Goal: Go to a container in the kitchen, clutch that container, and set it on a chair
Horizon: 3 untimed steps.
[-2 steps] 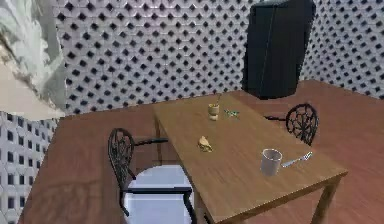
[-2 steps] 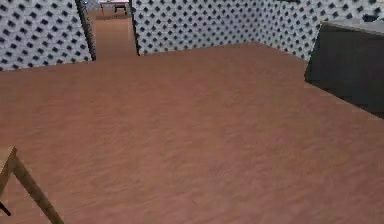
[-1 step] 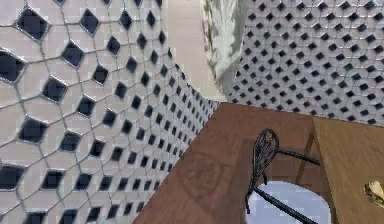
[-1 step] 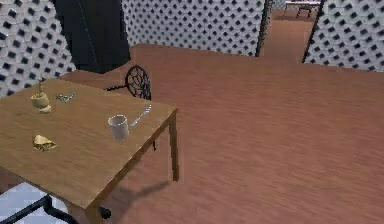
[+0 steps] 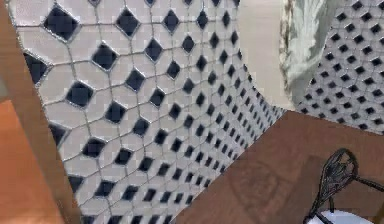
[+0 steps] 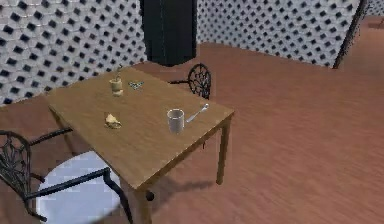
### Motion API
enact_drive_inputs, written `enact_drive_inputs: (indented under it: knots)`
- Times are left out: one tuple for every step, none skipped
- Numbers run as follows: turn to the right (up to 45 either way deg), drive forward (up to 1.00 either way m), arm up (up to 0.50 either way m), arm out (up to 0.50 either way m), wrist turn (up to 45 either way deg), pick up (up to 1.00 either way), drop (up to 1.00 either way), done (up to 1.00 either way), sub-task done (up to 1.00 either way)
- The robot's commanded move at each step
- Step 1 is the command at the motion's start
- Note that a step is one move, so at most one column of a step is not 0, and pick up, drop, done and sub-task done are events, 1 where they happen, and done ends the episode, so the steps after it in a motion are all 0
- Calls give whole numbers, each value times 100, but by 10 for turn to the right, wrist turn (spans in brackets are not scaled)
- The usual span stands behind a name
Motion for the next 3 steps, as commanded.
enact_drive_inputs:
  knots:
    - [450,0,0,0,0,0,0,0,0]
    - [330,0,0,0,0,0,0,0,0]
    - [0,30,0,0,0,0,0,0,0]
